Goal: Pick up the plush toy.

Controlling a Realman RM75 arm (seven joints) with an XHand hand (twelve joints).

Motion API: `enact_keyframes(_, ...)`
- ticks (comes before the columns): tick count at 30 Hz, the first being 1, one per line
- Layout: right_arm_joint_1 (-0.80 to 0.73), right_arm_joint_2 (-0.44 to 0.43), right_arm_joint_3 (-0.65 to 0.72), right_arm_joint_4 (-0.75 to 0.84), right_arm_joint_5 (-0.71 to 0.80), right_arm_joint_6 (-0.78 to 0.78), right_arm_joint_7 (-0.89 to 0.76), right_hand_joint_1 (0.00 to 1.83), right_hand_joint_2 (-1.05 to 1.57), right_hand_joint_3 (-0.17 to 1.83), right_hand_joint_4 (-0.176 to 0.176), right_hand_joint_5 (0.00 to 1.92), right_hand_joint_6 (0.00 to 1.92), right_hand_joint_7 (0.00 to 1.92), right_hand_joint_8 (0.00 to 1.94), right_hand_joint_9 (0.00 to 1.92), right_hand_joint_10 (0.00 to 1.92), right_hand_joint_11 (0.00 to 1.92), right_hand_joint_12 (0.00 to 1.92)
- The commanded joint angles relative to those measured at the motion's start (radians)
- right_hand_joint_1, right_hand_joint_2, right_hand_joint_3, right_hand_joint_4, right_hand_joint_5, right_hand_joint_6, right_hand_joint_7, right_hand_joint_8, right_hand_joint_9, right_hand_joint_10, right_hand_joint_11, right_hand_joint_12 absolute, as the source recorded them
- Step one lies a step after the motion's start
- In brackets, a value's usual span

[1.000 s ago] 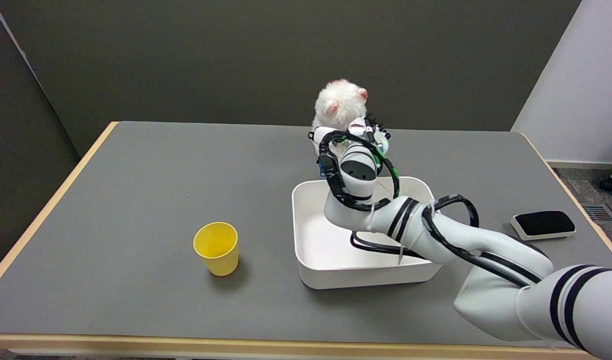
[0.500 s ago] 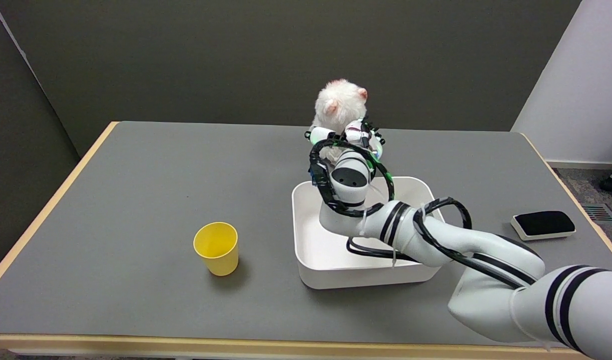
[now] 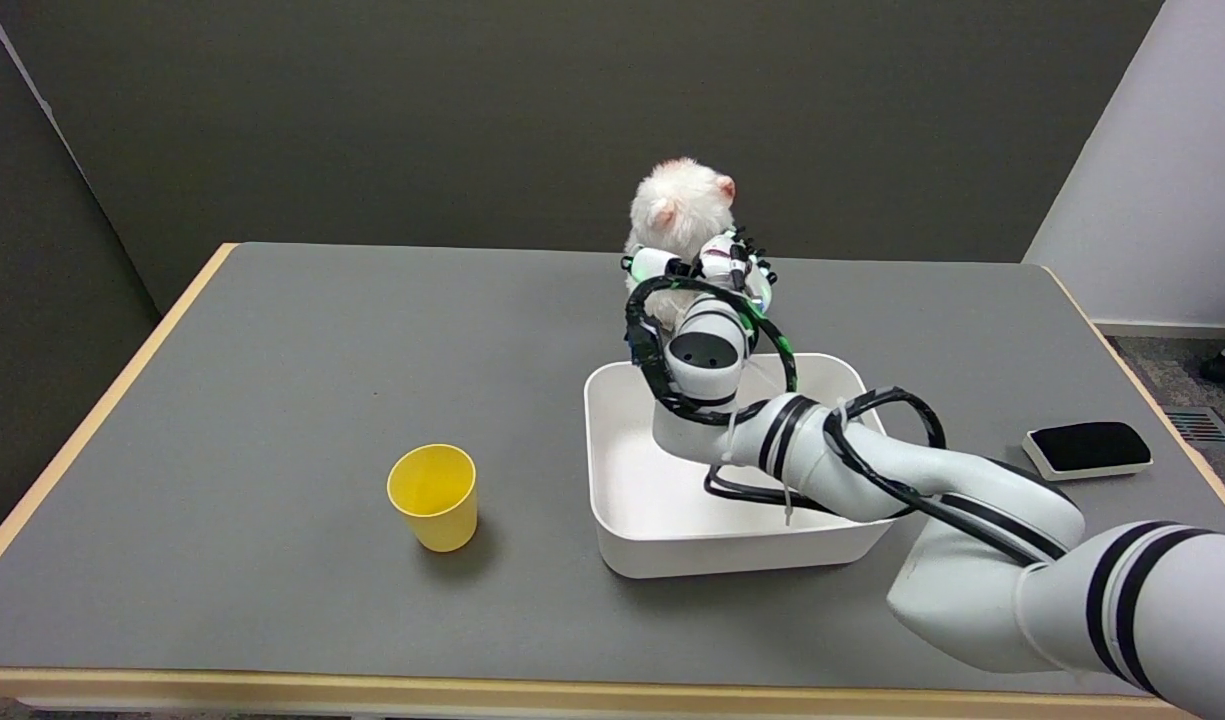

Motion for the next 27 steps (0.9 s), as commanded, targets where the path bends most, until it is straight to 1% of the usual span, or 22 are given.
enact_keyframes(1,0.045,0.007,0.085,-0.238,-0.043,0.22,0.062,0.5,0.68,0.58,-0.176,0.0,0.0,0.0,0.0,0.0,0.0,0.0,0.74)
enact_keyframes(10,0.069,0.012,0.113,-0.344,-0.06,0.383,0.062,0.51,0.68,0.57,-0.176,0.0,0.0,0.0,0.0,0.0,0.0,0.0,0.71)
enact_keyframes(12,0.072,0.012,0.121,-0.346,-0.078,0.391,0.062,0.51,0.68,0.58,-0.176,0.0,0.0,0.0,0.0,0.0,0.0,0.0,0.67)
enact_keyframes(18,0.106,0.012,0.125,-0.342,-0.126,0.411,0.062,0.49,0.68,0.58,-0.176,0.0,0.0,0.0,0.0,0.0,0.0,0.0,0.66)
enact_keyframes(22,0.131,0.014,0.125,-0.349,-0.126,0.448,0.062,0.43,0.68,0.59,-0.176,0.0,0.0,0.0,0.0,0.0,0.0,0.0,0.68)
enact_keyframes(24,0.14,0.014,0.125,-0.352,-0.129,0.457,0.062,0.43,0.56,0.77,-0.176,0.0,0.0,0.0,0.0,0.0,0.0,0.0,0.7)
enact_keyframes(27,0.145,0.014,0.125,-0.359,-0.143,0.462,0.062,0.39,0.57,0.79,-0.176,0.0,0.0,0.0,0.0,0.0,0.0,0.0,0.73)
